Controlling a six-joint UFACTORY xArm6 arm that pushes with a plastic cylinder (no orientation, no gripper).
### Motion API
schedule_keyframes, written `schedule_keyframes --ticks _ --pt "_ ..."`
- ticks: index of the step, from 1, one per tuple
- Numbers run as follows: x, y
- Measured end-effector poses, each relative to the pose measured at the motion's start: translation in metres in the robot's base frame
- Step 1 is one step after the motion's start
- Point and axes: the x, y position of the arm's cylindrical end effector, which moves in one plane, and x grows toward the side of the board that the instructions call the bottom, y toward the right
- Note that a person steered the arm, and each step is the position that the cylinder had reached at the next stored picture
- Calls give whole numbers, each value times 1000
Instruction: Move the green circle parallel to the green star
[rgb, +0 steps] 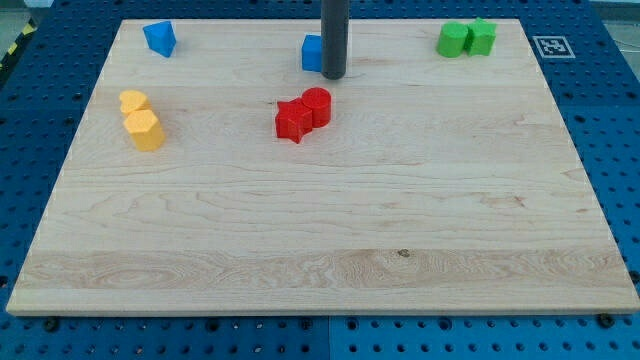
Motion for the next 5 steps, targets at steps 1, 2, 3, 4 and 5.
schedule_keyframes --ticks 1,2,3,4,5 --pt "-14 0" --pt "-16 0" --pt "-3 0" --pt "1 1" --pt "19 29"
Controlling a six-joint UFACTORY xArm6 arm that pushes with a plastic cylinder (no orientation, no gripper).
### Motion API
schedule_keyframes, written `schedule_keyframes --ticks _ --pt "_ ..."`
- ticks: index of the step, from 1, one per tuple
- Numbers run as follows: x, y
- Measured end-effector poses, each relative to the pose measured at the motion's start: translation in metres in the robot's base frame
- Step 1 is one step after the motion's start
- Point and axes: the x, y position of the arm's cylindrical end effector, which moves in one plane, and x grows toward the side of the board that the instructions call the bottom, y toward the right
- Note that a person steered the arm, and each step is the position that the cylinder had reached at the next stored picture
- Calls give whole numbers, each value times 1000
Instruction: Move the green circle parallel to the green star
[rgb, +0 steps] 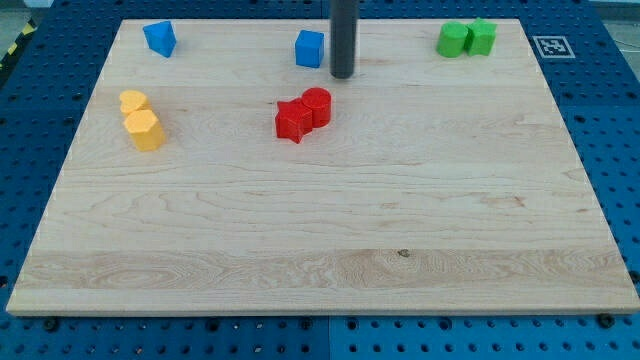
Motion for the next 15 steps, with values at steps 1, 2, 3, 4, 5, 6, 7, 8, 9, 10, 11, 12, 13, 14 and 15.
schedule_keyframes --ticks 1,2,3,4,5,6,7,8,9,10,11,12,13,14,15 --pt "39 83" --pt "53 184" --pt "34 286" --pt "17 304" --pt "-37 299" --pt "-94 290" --pt "-122 256" --pt "-116 211" --pt "-73 205" --pt "-12 222" --pt "6 226" --pt "-32 224" --pt "-71 224" --pt "-101 207" --pt "-103 162"
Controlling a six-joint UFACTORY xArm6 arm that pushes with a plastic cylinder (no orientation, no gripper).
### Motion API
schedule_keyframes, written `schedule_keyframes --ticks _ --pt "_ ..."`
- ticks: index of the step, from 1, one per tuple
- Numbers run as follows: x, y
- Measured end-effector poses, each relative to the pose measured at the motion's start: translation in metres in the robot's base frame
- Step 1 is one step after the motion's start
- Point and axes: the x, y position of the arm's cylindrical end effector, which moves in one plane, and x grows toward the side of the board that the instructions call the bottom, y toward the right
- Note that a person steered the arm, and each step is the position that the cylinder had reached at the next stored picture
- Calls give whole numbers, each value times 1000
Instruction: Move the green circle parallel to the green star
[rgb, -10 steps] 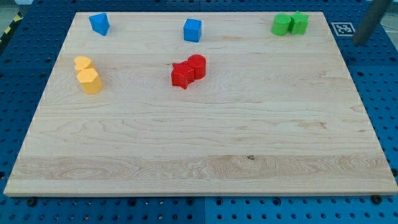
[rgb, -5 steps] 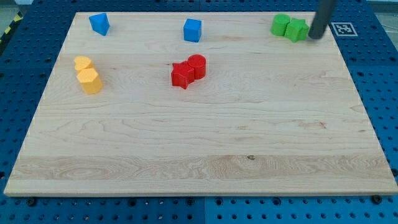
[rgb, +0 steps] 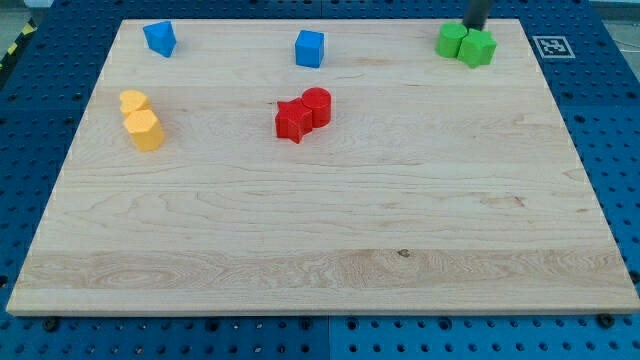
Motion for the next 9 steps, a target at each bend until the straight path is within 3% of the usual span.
schedule_keyframes --ticks 2,3,5,6,7,8,9 --pt "89 -11" --pt "80 -16" --pt "16 4" --pt "52 40" --pt "126 55" --pt "149 56" --pt "91 56"
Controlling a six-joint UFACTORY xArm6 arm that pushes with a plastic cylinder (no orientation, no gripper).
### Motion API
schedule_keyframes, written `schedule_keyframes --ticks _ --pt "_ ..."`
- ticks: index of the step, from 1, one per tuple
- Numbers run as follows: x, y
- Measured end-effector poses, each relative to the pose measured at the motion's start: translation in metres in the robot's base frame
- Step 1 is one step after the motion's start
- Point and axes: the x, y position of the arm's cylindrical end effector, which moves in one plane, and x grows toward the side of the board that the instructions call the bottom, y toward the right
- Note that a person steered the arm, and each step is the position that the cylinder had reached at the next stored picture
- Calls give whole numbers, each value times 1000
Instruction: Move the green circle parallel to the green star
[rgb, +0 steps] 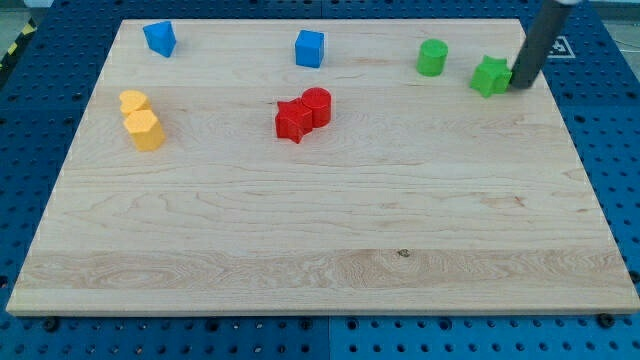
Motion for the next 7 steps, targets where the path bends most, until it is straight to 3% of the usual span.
schedule_keyframes --ticks 1,2,3,5,7 --pt "-51 -5" --pt "-66 -45" --pt "-56 -76" --pt "24 -78" --pt "-48 -75"
